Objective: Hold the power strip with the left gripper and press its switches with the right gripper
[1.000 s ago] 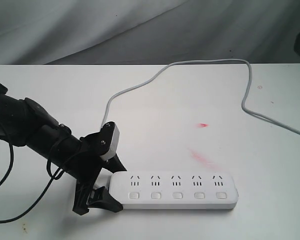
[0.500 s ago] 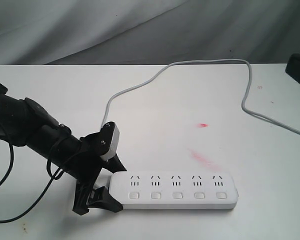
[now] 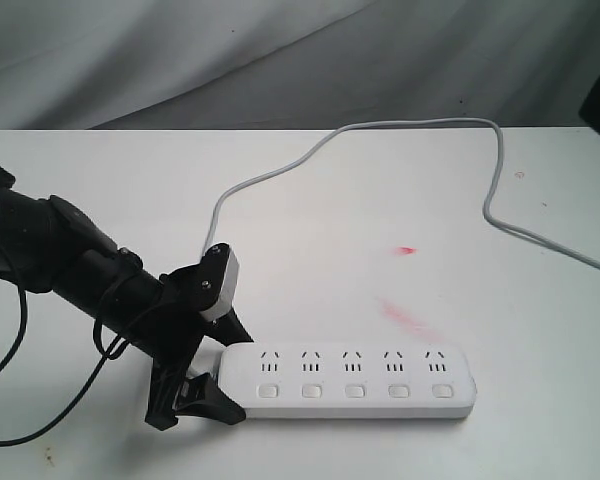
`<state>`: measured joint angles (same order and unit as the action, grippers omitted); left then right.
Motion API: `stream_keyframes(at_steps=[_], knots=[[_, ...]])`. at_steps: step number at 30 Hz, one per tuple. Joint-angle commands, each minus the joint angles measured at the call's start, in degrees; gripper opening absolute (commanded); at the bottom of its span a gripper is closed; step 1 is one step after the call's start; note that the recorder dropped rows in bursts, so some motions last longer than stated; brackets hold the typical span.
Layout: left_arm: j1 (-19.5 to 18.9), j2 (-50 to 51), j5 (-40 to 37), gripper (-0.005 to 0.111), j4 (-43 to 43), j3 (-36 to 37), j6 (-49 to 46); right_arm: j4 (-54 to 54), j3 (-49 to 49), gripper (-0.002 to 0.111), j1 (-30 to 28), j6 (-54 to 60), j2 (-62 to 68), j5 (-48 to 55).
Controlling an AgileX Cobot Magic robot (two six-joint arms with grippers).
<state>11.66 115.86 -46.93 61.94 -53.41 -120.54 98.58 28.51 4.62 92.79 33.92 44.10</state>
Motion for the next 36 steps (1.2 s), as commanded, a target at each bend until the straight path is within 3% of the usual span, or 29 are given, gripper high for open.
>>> stream_keyframes(at_steps=[1,7,8,9,15,23,26,31,36], knots=[[0.3,0.2,0.2,0.052,0.0,-0.3,0.6,1.3,-0.1,0.0,0.0,-0.3,-0.1,0.3],[0.3,0.2,0.2,0.052,0.0,-0.3,0.6,-4.4,-2.4,0.0,0.0,-0.3,-0.1,0.3],[0.3,0.2,0.2,0.052,0.0,-0.3,0.6,-4.4,-3.6,0.0,0.0,-19.7,-0.1,-27.9],[0.3,0.2,0.2,0.052,0.0,-0.3,0.6,-4.6,-4.6,0.0,0.0,-22.9,-0.1,-30.1],[0.3,0.2,0.2,0.052,0.0,-0.3,0.6,-4.6,-7.1,0.0,0.0,-26.5,-0.3,-35.9],[0.3,0.2,0.4,0.052,0.0,-0.3,0.6,-9.2,-7.1,0.0,0.0,-27.0,-0.4,-36.2],[0.3,0.2,0.4,0.052,0.0,-0.3,0.6,-19.8,-7.1,0.0,0.0,-33.3,-0.4,-36.2],[0.3,0.2,0.4,0.052,0.0,-0.3,0.6,-47.2,-7.1,0.0,0.0,-64.4,-0.4,-37.2],[0.3,0.2,0.4,0.052,0.0,-0.3,0.6,-68.3,-7.1,0.0,0.0,-86.7,-0.4,-37.0]])
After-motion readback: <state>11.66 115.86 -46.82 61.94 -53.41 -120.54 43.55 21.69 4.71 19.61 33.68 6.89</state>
